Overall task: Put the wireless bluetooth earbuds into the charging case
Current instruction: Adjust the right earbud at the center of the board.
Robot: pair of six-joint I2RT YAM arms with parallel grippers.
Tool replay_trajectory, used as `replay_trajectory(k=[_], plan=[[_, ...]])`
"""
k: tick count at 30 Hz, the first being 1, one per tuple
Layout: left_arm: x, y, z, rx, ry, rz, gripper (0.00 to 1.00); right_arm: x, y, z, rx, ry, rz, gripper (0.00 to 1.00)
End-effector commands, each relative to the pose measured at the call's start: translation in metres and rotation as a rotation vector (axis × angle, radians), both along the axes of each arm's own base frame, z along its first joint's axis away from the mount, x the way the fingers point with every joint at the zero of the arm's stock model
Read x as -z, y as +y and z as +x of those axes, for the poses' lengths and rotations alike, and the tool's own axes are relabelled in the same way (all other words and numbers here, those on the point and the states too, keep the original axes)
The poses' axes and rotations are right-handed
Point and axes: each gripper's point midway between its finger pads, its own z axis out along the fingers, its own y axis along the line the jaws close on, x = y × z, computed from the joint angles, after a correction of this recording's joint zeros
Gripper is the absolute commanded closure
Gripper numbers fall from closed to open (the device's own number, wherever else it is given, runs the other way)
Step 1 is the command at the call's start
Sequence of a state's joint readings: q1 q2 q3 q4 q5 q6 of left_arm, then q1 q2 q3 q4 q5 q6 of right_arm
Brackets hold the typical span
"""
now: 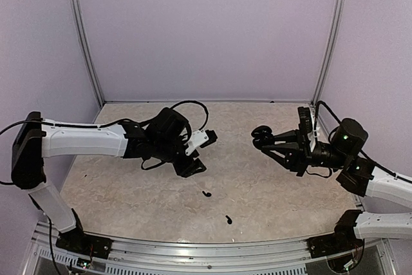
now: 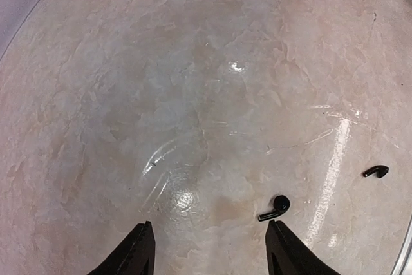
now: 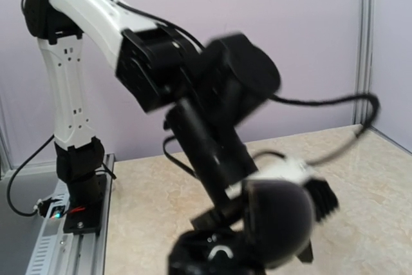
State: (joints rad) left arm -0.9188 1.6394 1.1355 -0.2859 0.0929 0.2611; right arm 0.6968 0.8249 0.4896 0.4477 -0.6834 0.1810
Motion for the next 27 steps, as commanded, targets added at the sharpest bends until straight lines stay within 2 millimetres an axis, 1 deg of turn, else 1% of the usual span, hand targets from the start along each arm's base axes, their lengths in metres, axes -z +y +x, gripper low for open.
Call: replay_trajectory(k=[1,2,3,4,5,8,12,13,17,22,25,27], plan=[[0.017,-0.001,0.02,-0.073,-0.003,0.06,0.44,-0.007,-0.004,-0.001,0.003,-0.012,0.027,1.0],[0.031,0.0,0.022,-0.081,0.013,0.1,0.47,-0.007,-0.004,-0.001,0.002,-0.009,0.025,1.0],[0.041,-0.002,0.022,-0.078,0.028,0.124,0.5,-0.007,-0.004,-0.001,0.002,-0.009,0.023,1.0],[0.047,-0.004,0.023,-0.076,0.038,0.138,0.52,-0.007,-0.004,-0.001,0.001,-0.006,0.021,1.0],[0.057,-0.006,0.022,-0.072,0.05,0.156,0.54,-0.007,-0.004,-0.002,0.0,-0.004,0.02,1.0],[0.068,-0.011,0.023,-0.066,0.061,0.173,0.56,-0.007,-0.004,-0.001,0.0,-0.001,0.02,1.0],[0.089,-0.014,0.021,-0.055,0.079,0.226,0.58,-0.007,-0.002,0.0,-0.004,0.006,0.017,1.0],[0.093,-0.013,0.022,-0.06,0.075,0.243,0.59,-0.007,-0.002,0.0,-0.005,0.006,0.016,1.0],[0.106,-0.013,0.011,-0.021,0.091,0.274,0.59,-0.007,-0.001,0.0,-0.006,0.008,0.013,1.0],[0.121,-0.005,-0.002,-0.01,0.127,0.338,0.62,-0.008,-0.001,0.001,-0.006,0.012,0.009,1.0],[0.124,-0.004,-0.01,0.005,0.144,0.344,0.62,-0.009,-0.001,0.001,-0.007,0.01,0.007,1.0],[0.125,-0.006,-0.02,0.03,0.168,0.345,0.64,-0.01,0.0,0.001,-0.006,0.007,0.002,1.0]])
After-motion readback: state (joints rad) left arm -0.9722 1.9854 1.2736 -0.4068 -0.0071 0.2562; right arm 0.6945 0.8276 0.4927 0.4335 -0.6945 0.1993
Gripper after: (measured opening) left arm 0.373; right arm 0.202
